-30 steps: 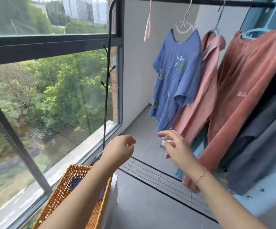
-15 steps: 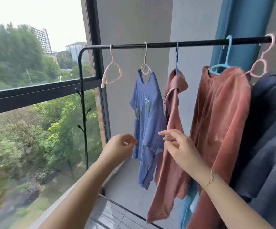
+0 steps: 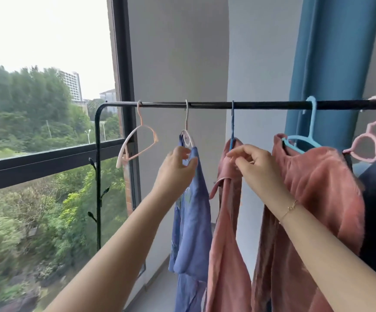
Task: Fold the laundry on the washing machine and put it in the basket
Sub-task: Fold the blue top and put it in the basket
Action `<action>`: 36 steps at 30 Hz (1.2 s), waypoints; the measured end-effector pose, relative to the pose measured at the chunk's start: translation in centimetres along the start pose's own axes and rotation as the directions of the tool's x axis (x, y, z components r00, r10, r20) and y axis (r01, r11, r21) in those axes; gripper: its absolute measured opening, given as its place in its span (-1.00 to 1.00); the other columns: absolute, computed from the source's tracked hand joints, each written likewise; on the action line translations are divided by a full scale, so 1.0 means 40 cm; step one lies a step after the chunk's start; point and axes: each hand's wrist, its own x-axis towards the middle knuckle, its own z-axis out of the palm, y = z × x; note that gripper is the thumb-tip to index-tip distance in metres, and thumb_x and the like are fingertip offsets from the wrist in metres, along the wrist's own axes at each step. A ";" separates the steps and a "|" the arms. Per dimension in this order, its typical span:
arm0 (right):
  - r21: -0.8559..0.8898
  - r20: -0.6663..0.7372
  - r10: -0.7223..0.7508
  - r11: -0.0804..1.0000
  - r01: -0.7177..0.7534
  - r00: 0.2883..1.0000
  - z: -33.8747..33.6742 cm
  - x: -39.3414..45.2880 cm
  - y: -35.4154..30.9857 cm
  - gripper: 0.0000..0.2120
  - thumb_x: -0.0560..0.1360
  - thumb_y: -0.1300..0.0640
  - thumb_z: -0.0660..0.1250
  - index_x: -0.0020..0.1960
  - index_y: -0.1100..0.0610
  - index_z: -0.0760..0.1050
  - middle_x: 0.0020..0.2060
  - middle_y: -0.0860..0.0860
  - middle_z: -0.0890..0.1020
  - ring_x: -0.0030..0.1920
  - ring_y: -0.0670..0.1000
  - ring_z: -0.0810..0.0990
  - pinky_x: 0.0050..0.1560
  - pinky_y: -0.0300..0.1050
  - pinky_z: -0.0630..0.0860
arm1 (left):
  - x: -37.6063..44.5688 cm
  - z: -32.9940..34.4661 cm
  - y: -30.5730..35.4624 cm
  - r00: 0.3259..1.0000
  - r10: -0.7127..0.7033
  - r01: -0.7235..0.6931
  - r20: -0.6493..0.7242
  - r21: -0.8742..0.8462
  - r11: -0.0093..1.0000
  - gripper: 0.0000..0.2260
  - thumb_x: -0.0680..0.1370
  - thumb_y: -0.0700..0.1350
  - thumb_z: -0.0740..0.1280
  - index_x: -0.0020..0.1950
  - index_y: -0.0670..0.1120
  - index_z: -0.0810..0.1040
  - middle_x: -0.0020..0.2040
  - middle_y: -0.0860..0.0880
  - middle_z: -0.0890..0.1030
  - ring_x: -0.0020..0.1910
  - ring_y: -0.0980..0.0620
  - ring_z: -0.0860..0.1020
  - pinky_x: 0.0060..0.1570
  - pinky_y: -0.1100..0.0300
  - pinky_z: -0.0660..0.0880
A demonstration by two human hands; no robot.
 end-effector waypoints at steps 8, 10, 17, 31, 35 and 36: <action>0.090 0.010 0.045 0.995 -0.045 0.999 0.064 0.130 -0.009 -0.72 0.50 0.34 0.17 -0.08 0.06 0.60 -0.23 -0.04 0.63 -0.24 -0.07 0.62 -0.17 -0.31 0.55 | 0.121 0.048 -0.040 0.997 -0.055 0.050 0.059 0.077 0.996 -0.71 0.57 -0.12 0.18 0.29 -0.12 0.37 0.09 -0.10 0.52 0.06 -0.11 0.49 -0.05 0.15 0.38; 0.069 0.069 0.009 0.998 -0.014 0.998 0.089 0.156 -0.027 -0.74 0.52 0.32 0.18 -0.03 0.07 0.59 -0.18 -0.03 0.65 -0.18 -0.03 0.66 -0.06 -0.23 0.58 | 0.127 0.025 -0.064 0.998 -0.047 0.044 0.029 0.108 0.993 -0.75 0.61 -0.13 0.13 0.27 -0.12 0.40 -0.02 -0.06 0.48 -0.06 -0.07 0.46 -0.12 0.17 0.34; -0.202 0.453 -0.159 0.940 0.275 0.877 0.265 0.249 -0.061 -0.54 0.50 0.42 0.12 0.32 0.11 0.47 0.33 0.04 0.44 0.25 0.03 0.46 0.31 -0.25 0.30 | 0.150 -0.062 -0.146 0.988 0.098 -0.089 -0.117 0.079 0.993 -0.76 0.65 -0.11 0.15 0.17 -0.17 0.54 -0.07 -0.03 0.52 -0.10 0.00 0.42 -0.25 0.22 0.17; -0.633 0.341 -0.367 0.591 0.500 0.866 0.394 0.293 -0.007 -0.72 0.64 0.00 0.06 0.14 0.20 0.37 0.12 0.13 0.46 0.13 0.15 0.40 -0.08 -0.04 0.33 | 0.070 -0.138 -0.213 0.887 0.254 -0.206 -0.385 0.163 0.965 -0.81 0.54 -0.03 0.34 -0.11 0.01 0.32 -0.28 0.02 0.48 -0.32 0.06 0.43 -0.35 0.35 0.28; -0.606 0.283 -0.400 0.630 0.486 0.871 0.409 0.284 -0.009 -0.71 0.65 0.03 0.03 0.17 0.23 0.35 0.13 0.15 0.47 0.10 0.14 0.41 -0.01 -0.05 0.38 | 0.029 -0.161 -0.236 0.885 0.239 -0.178 -0.401 0.182 0.967 -0.78 0.54 0.00 0.35 -0.06 -0.04 0.32 -0.35 0.08 0.44 -0.35 0.13 0.42 -0.31 0.36 0.33; -0.605 0.280 -0.395 0.635 0.480 0.875 0.410 0.285 -0.008 -0.70 0.65 0.03 0.03 0.18 0.23 0.35 0.13 0.16 0.47 0.10 0.13 0.41 0.01 -0.06 0.39 | 0.021 -0.165 -0.243 0.892 0.246 -0.184 -0.379 0.192 0.964 -0.80 0.54 -0.02 0.35 0.01 -0.05 0.35 -0.35 0.09 0.43 -0.36 0.14 0.42 -0.30 0.37 0.34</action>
